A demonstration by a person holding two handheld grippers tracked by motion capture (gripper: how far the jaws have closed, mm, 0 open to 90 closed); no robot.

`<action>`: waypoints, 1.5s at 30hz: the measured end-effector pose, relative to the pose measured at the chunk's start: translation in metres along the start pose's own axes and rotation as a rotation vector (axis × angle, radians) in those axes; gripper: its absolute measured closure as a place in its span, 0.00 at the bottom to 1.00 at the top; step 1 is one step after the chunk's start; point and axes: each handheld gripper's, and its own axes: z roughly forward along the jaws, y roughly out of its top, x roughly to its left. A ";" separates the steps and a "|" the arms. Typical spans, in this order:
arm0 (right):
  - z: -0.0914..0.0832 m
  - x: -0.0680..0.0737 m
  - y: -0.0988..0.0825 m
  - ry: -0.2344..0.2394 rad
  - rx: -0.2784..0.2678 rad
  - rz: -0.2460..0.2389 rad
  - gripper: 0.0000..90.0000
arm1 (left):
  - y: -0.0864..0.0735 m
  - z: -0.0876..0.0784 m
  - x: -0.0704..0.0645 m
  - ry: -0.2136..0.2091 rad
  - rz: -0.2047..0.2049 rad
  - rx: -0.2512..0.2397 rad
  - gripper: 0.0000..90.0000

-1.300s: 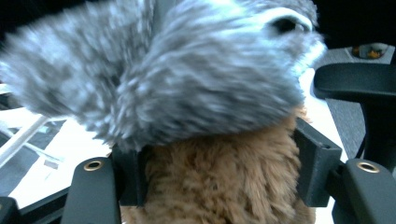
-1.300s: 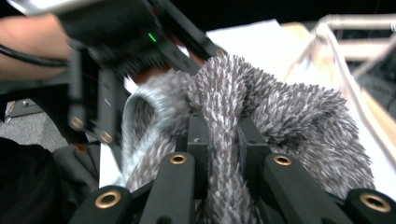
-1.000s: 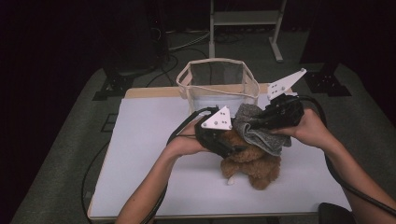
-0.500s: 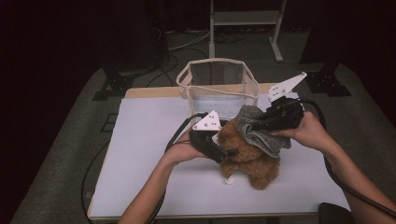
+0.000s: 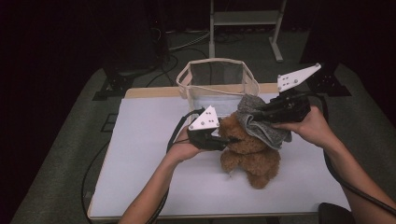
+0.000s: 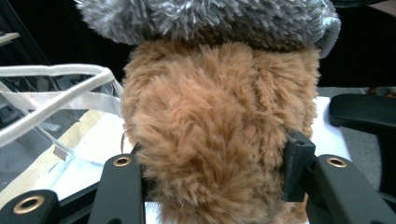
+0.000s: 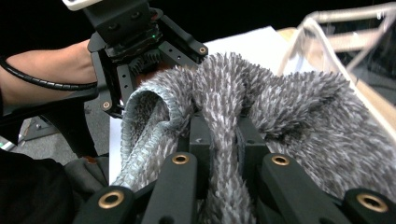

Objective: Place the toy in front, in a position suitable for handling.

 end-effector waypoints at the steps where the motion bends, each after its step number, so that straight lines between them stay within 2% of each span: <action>1: 0.000 0.002 0.006 0.002 0.004 -0.013 0.89 | 0.002 -0.001 -0.001 0.007 0.011 0.007 0.53; 2: 0.004 0.007 0.015 0.000 0.024 -0.042 0.89 | 0.003 -0.001 -0.003 0.005 0.021 0.012 0.53; 5: 0.019 0.016 0.029 0.013 0.062 -0.083 0.88 | 0.002 0.003 -0.005 -0.009 0.028 0.009 0.53; 7: 0.029 0.018 0.032 0.015 0.103 -0.102 0.88 | -0.001 0.005 -0.006 -0.004 0.037 0.026 0.52; 9: 0.030 0.017 0.032 0.012 0.127 -0.110 0.88 | -0.004 0.006 -0.007 -0.009 0.031 0.027 0.51; 11: 0.021 0.013 0.030 -0.001 0.113 -0.097 0.88 | -0.003 0.005 -0.006 -0.011 0.033 0.032 0.50; 13: 0.005 0.006 0.024 -0.035 0.094 -0.076 0.88 | -0.003 0.004 -0.006 -0.013 0.036 0.035 0.50; 14: 0.005 0.006 0.024 -0.035 0.094 -0.076 0.88 | -0.003 0.004 -0.006 -0.015 0.035 0.035 0.50; 15: -0.009 -0.003 0.016 -0.053 0.064 -0.035 0.88 | -0.003 0.004 -0.006 -0.019 0.035 0.035 0.49; 17: -0.015 -0.008 0.008 -0.046 0.036 -0.006 0.88 | -0.002 0.005 -0.007 -0.025 0.035 0.035 0.47; 21: -0.006 -0.005 0.004 -0.030 0.038 -0.015 0.88 | 0.002 0.000 -0.008 -0.027 0.056 0.078 0.33; 24: 0.001 -0.004 0.004 -0.018 0.038 -0.021 0.88 | 0.005 -0.008 -0.007 -0.023 0.064 0.073 0.26; 26: 0.006 -0.005 0.005 -0.006 0.040 -0.018 0.88 | 0.009 -0.011 -0.008 -0.015 0.080 0.075 0.27; 28: 0.011 -0.004 0.005 0.003 0.044 -0.019 0.88 | 0.010 -0.009 -0.008 -0.016 0.093 0.099 0.27; 29: 0.014 -0.003 0.005 0.005 0.046 -0.025 0.88 | 0.009 -0.008 -0.008 -0.019 0.093 0.105 0.28; 30: 0.014 -0.003 0.005 0.005 0.046 -0.025 0.88 | 0.009 -0.008 -0.008 -0.019 0.093 0.105 0.33; 32: 0.017 -0.001 0.005 0.006 0.047 -0.029 0.88 | 0.004 -0.007 -0.009 -0.036 0.096 0.114 0.36; 35: 0.015 -0.002 0.004 0.011 0.043 -0.034 0.88 | 0.001 -0.007 -0.011 -0.039 0.092 0.111 0.39; 38: 0.006 -0.004 0.002 -0.001 0.021 -0.032 0.88 | 0.002 -0.007 -0.011 -0.036 0.099 0.128 0.39; 41: 0.000 -0.008 -0.005 -0.013 0.005 -0.006 0.88 | 0.000 -0.008 -0.011 -0.038 0.099 0.141 0.39; 45: 0.005 -0.010 -0.013 0.008 0.002 0.015 0.88 | 0.001 -0.012 -0.008 -0.052 0.086 0.145 0.34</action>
